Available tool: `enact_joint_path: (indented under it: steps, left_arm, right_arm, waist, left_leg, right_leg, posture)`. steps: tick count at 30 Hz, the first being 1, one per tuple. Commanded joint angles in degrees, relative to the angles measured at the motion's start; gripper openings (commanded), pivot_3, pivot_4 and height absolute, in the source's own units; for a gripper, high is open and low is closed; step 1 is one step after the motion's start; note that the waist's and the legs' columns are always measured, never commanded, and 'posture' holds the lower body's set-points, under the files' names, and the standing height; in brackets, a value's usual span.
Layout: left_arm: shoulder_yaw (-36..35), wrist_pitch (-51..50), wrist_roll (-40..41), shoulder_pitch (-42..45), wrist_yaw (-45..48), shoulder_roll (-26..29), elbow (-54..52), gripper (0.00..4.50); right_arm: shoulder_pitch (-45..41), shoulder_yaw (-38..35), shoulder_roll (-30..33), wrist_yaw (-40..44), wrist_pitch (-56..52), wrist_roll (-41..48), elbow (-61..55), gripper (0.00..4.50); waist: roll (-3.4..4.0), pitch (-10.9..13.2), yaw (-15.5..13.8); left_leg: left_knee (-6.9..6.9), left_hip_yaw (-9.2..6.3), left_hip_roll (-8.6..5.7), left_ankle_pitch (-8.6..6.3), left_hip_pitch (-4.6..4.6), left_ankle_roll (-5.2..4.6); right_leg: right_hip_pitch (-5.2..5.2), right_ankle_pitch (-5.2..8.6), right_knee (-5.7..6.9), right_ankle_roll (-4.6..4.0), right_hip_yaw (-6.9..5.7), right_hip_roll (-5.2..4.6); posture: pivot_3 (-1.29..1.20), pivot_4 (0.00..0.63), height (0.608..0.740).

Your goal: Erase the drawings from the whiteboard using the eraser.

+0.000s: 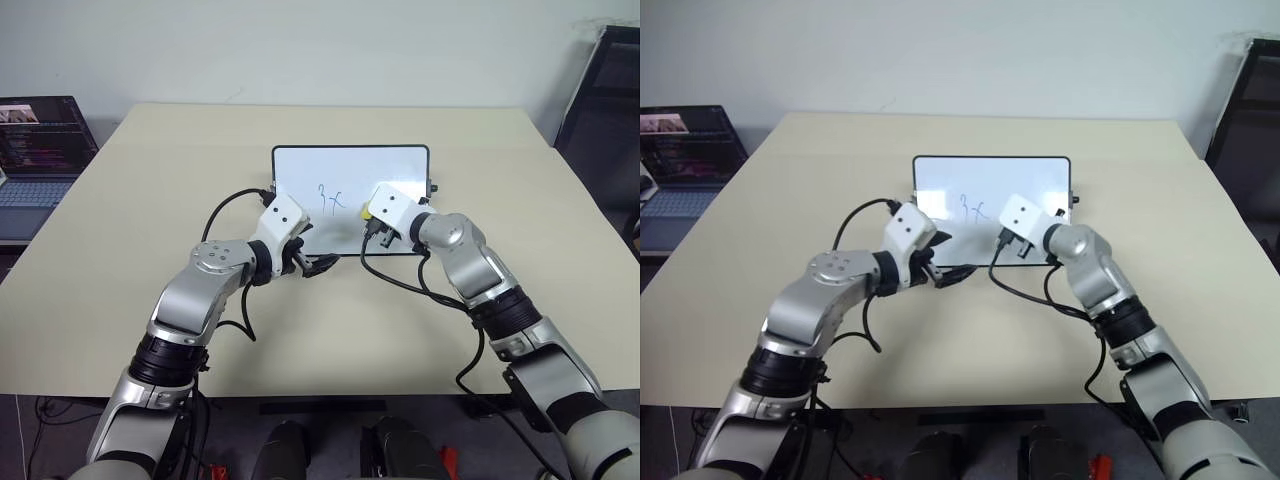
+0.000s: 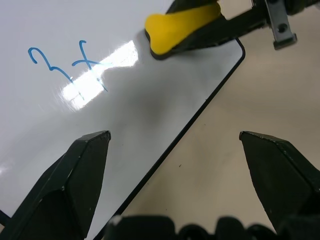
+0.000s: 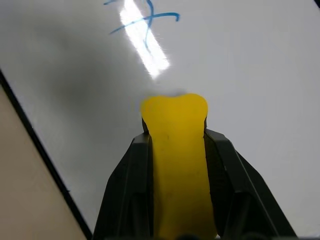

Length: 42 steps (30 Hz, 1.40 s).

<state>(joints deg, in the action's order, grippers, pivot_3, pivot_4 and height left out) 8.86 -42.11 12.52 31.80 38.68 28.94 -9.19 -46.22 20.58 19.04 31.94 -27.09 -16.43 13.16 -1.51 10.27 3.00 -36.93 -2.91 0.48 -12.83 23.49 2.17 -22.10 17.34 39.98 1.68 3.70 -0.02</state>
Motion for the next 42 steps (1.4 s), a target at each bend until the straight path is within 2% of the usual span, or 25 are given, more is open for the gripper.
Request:
enact_joint_path:
  steps: [1,4,9,16,22,36,42]
  left_arm:
    - [-3.1,0.8,-0.3,-0.5,-3.2,-0.6,-2.5,4.50]
    - [-6.4,1.0,-0.3,-2.9,-7.3,-1.7,-3.2,4.50]
    - [-10.5,1.1,1.2,-9.6,-10.6,-3.0,-7.3,4.50]
    - [-13.8,4.1,1.2,-16.0,-15.0,-5.9,-10.2,4.50]
    - [-16.3,7.0,1.0,-15.9,-16.0,-5.4,-7.2,4.50]
    - [-15.5,8.7,0.9,-11.4,-15.5,-3.5,-3.9,4.50]
    - [-13.6,6.9,1.0,-8.2,-15.3,-3.6,-4.9,4.50]
  right_arm:
    - [-0.1,-5.6,-1.5,-3.3,-0.3,2.8,-4.4,1.04]
    - [2.5,-11.3,-3.5,-4.8,-0.1,7.4,-9.3,1.04]
    - [10.4,-16.9,-4.4,-2.8,-1.3,15.6,-21.4,1.04]
    - [23.5,-19.5,-1.9,-1.2,1.2,20.6,-29.9,1.04]
    - [28.4,-18.4,-0.9,-2.6,4.5,20.0,-29.6,1.03]
    - [28.9,-16.8,0.5,-3.3,7.7,19.5,-27.9,1.02]
    - [24.4,-14.6,-0.1,-3.1,6.4,19.2,-27.5,1.02]
  waist:
    - [0.00,0.0,0.0]
    - [0.00,0.0,0.0]
    - [0.00,0.0,-0.2]
    - [-0.01,0.0,-0.8]
    - [-0.01,0.0,-1.0]
    - [-0.02,0.0,-1.1]
    - [-0.02,0.0,-1.1]
  left_leg:
    - [0.01,0.00,0.00,0.00,0.02,0.00]
    - [0.00,-0.02,0.01,0.00,0.17,0.00]
    - [0.05,-0.15,0.02,-0.01,0.33,0.00]
    - [0.01,-0.19,-0.01,-0.01,0.30,0.00]
    - [-0.01,-0.08,0.00,-0.01,0.21,0.00]
    - [0.01,-0.07,0.00,-0.01,0.22,0.01]
    - [-0.02,-0.06,-0.01,0.00,0.22,0.00]
  right_leg:
    - [-0.02,0.00,0.00,0.00,0.01,0.00]
    - [-0.14,0.00,-0.02,0.00,0.00,-0.02]
    - [-0.18,0.00,-0.16,0.00,0.05,-0.06]
    - [-0.09,0.01,-0.21,0.00,0.04,-0.09]
    - [-0.10,0.00,-0.10,0.00,0.04,-0.04]
    - [-0.10,0.01,-0.12,0.01,0.00,-0.02]
    - [-0.10,0.00,-0.11,0.01,-0.02,-0.02]
  posture:
    - [0.00,0.150,0.740]
    - [0.00,0.150,0.740]
    - [0.00,0.150,0.740]
    - [0.00,0.150,0.740]
    - [0.00,0.150,0.740]
    - [0.00,0.150,0.740]
    - [0.00,0.150,0.740]
